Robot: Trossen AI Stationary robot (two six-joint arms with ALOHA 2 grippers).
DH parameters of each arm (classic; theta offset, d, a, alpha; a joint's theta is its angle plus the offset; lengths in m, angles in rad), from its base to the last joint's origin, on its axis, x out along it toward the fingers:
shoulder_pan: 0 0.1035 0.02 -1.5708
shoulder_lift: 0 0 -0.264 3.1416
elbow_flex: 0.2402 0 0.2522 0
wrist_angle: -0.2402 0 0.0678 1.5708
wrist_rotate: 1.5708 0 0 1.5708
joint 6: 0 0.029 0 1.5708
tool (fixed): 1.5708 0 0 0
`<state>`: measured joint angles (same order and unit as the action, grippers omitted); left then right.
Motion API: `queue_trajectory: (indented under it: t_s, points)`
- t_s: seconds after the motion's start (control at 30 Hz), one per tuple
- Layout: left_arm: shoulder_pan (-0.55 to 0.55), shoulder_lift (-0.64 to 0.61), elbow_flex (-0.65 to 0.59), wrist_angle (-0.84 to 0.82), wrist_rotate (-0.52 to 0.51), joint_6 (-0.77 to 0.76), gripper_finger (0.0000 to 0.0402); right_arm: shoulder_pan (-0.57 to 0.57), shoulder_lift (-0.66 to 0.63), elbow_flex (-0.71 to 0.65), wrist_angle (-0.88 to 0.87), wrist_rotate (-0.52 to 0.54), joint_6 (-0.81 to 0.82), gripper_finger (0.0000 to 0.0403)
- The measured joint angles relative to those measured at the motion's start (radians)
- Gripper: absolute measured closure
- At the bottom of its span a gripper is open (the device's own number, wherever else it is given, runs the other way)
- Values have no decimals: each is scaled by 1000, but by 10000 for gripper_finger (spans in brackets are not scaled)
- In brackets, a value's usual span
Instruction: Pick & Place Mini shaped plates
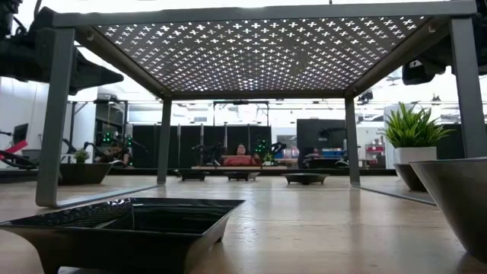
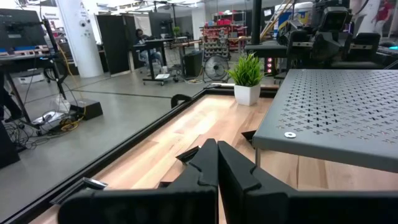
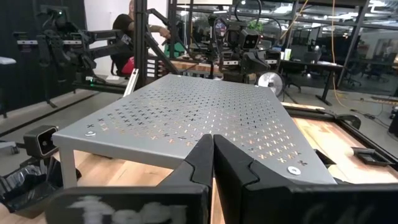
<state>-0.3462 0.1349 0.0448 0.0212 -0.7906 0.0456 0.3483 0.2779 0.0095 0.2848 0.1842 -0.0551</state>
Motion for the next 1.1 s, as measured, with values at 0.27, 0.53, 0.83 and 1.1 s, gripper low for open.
queue_trajectory:
  t_s: [0.27, 0.53, 0.83, 1.1]
  points:
    - [0, 0, 0, 0, 0, 0, 401, 0, 0, 0, 0, 0, 0, 394]
    - [0, 0, 0, 0, 0, 0, 401, 0, 0, 0, 0, 0, 2, 394]
    - [0, 0, 0, 0, 0, 0, 401, 0, 0, 0, 4, 0, 2, 394]
    - [0, 0, 0, 0, 0, 0, 401, 1, 0, 0, 53, -2, 301, 394]
